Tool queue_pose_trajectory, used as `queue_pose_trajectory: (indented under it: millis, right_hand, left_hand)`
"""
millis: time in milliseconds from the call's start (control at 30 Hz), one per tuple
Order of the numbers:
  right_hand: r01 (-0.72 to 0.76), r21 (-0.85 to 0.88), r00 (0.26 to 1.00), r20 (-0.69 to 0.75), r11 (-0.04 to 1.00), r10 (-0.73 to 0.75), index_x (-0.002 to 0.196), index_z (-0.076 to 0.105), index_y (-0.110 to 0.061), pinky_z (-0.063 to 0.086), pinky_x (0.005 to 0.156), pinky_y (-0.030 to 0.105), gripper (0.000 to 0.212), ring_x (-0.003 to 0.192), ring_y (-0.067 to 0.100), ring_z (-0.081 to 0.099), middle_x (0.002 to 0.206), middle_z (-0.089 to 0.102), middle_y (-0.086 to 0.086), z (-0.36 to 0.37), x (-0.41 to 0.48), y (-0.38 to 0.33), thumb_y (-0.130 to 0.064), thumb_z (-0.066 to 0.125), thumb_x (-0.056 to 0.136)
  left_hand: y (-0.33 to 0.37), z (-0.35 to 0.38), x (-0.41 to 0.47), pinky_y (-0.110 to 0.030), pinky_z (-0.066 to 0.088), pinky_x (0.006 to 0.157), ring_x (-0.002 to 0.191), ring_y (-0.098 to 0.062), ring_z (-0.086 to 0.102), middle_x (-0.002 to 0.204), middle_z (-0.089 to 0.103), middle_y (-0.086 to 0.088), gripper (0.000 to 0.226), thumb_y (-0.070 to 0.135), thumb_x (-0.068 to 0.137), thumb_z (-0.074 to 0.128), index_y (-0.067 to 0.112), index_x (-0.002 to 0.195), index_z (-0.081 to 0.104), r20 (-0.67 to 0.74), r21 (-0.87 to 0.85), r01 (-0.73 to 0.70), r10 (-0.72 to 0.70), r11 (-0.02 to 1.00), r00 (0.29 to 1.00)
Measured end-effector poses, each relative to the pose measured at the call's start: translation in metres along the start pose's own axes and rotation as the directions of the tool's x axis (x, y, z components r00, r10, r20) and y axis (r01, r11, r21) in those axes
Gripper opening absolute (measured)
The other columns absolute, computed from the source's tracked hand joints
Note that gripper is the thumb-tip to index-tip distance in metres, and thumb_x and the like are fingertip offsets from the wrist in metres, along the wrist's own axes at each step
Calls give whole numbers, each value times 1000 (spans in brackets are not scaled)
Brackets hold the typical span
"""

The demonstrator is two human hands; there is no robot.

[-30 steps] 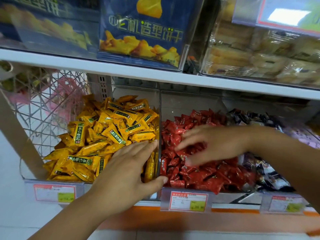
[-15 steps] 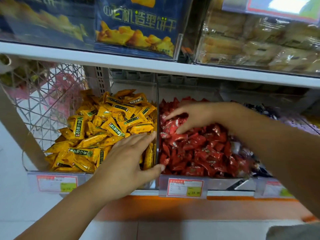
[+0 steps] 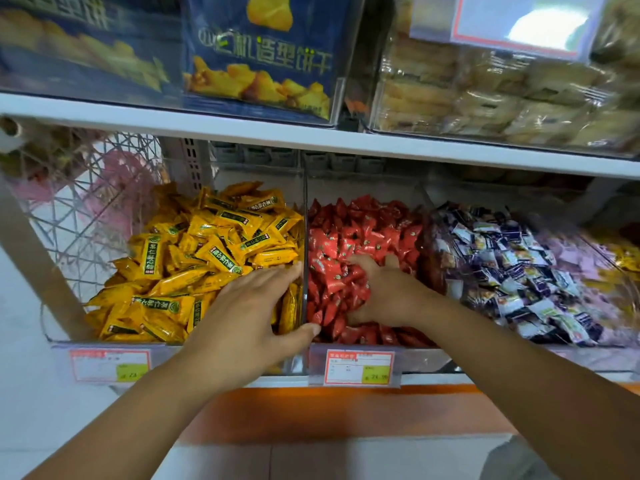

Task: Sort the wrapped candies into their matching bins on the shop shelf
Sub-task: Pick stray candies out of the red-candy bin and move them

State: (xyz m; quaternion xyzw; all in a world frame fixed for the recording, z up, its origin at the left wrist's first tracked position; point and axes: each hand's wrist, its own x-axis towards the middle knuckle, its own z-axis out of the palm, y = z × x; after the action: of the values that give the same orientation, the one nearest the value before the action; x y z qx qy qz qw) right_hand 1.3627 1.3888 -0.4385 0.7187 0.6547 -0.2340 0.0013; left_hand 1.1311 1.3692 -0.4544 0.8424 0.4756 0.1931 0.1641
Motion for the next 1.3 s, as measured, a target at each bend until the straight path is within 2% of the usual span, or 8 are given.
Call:
queue_pose_trajectory:
  millis: [167,367,500,667,933,1067,1167,1300]
  right_hand:
    - [118,365,987,-142,923,-70,142,34,-43,31,101,22,91,132,22,39,151,18,1,-9,2,4,-41,85,67]
    - [209,569,975,-55,796,-217,140,33,-54,59,82,38,85,111,15,58,147,31,-12,-58,-16,-20,-42,81,71]
    - [68,133,991,108,989,-83,138,41,-45,58,83,39,61,106,18,59,148,38,-5,-79,-40,-8,-49,67,83]
    - [-50,-227,914,382,973,136,154,-4,-25,46,94,27,111,124,26,51,156,30,4,-25,-35,-1,-73,59,76]
    - [-142,291,978,189,946,89,153,9,-29,41,107,35,115,130,25,44,149,37,6,9,-9,6,-30,85,66]
    - [-133,550,991,98,824,95,152,25,-21,42,96,24,95,125,19,48,141,47,3,-3,-7,8,-5,77,74]
    - [-39,698,999,1,715,53,128,52,-25,48,76,23,66,93,14,61,101,64,-2,-24,-6,5,1,76,72]
    - [55,752,995,-98,656,28,106,65,-32,53,92,38,49,99,25,67,111,68,6,-49,-4,-3,-7,83,68]
  left_hand:
    - [-2,-2,3,-37,28,115,140,-3,29,150,36,19,95,83,66,41,37,149,32,6,-93,-8,8,996,1000]
    - [-3,-1,3,-36,29,115,139,-1,27,150,35,21,94,83,68,41,38,150,29,28,-73,-14,16,997,999]
    - [-2,-2,2,-34,26,116,141,-1,24,152,31,22,98,86,65,37,39,151,25,36,-72,3,0,997,999]
    - [4,-6,0,-31,21,118,142,0,20,154,27,21,102,86,61,33,40,151,22,55,-88,25,-20,996,998]
    - [8,-8,-1,-25,15,117,143,2,14,147,17,30,100,85,60,29,44,150,15,62,-68,47,-43,997,997]
    - [6,-7,-1,-29,19,118,141,4,16,151,20,29,95,85,63,33,47,149,19,48,-89,26,-22,996,999]
    - [6,-7,-2,-20,15,115,137,10,13,145,18,32,95,84,61,32,47,147,15,43,-96,23,-19,995,999]
    - [5,-7,-1,-27,20,117,140,6,19,148,23,31,92,84,64,35,49,147,19,49,-99,13,-8,995,999]
